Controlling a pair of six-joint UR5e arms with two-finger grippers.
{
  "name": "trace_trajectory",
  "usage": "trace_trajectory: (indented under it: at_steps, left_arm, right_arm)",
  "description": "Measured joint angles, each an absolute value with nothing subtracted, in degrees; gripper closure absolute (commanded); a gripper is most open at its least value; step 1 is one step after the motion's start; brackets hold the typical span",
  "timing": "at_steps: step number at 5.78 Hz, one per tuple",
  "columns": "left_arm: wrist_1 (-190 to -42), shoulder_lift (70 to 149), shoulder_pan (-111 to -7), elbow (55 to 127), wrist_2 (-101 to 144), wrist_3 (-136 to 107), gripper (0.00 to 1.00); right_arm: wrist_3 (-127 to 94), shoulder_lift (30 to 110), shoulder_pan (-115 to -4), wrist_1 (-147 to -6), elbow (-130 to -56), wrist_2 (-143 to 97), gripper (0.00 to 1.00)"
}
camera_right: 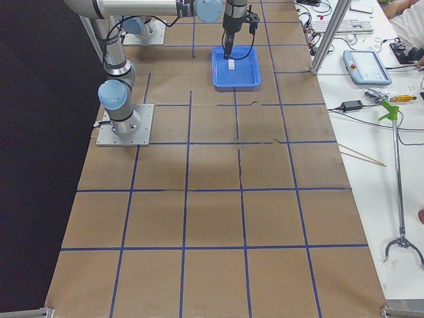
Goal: Assemble white blocks and place on blue tray
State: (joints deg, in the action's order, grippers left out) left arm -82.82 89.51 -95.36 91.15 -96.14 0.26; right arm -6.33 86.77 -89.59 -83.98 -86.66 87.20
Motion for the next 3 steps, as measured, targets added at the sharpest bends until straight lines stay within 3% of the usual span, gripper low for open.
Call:
trace_trajectory:
  at_steps: [3]
  left_arm:
    - [-83.0,88.8,-95.3,92.0,-96.7,0.3,0.00]
  right_arm:
    - [-6.6,87.0,-89.6,-84.2,-87.0,87.4,0.00]
